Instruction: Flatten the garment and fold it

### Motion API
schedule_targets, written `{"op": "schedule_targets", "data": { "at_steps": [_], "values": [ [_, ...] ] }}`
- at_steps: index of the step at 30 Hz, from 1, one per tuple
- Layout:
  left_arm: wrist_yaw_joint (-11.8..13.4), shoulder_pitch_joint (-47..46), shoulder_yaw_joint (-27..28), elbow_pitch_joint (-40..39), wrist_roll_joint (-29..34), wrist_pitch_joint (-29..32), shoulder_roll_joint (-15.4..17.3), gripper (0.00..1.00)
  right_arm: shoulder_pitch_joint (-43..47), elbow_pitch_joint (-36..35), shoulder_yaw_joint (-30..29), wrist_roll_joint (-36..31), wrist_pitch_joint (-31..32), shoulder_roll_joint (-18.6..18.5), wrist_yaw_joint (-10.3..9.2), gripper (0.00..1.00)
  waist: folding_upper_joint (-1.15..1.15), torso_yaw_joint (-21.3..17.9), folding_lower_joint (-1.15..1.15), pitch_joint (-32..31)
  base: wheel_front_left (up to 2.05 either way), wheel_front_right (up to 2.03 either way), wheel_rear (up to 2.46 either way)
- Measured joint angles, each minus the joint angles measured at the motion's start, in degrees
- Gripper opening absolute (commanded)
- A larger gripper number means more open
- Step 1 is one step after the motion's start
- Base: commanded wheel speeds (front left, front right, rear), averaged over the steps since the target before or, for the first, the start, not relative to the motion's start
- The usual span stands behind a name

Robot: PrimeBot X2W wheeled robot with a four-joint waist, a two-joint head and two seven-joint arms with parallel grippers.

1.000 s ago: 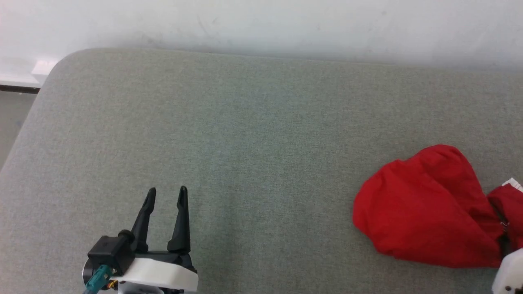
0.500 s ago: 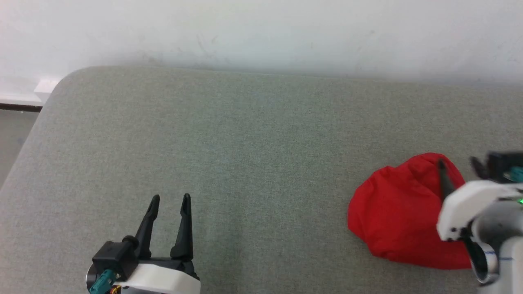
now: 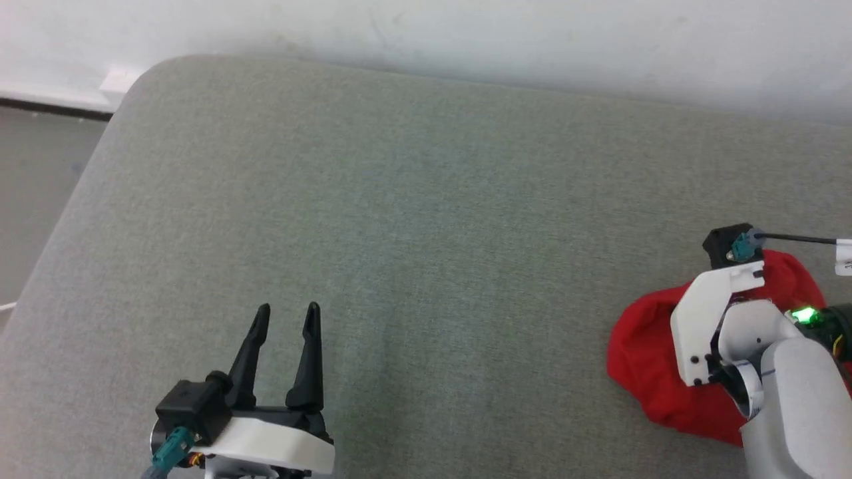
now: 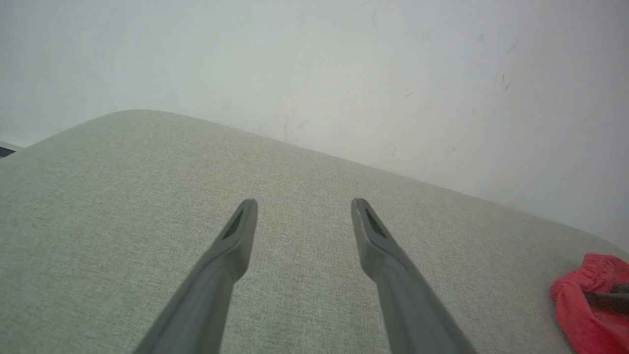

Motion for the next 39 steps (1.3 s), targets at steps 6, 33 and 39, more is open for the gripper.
{"op": "schedule_targets", "data": {
  "at_steps": [6,33,39],
  "values": [
    [0.2,-0.1,-0.2,0.2,-0.5,0.0,0.0,1.00,-3.5,0.6,1.6,-1.2,-5.7,-0.4,-0.01,0.00,0.00,1.9,0.00,1.0,0.00,0.00,0.00],
    [0.8,-0.2,1.0,0.7,-0.5,0.0,0.0,1.00,0.0,-9.8,23.4,27.1,-19.9,-0.5,-0.01,1.00,0.00,-0.5,-0.01,-0.9,0.00,0.00,0.00],
    [0.8,1.8,2.5,-0.7,0.2,0.0,0.0,1.00,10.4,-21.8,4.3,18.7,-32.9,1.8,-0.01,1.00,0.00,-2.5,-0.01,-1.7,0.00,0.00,0.00]
  ]
}}
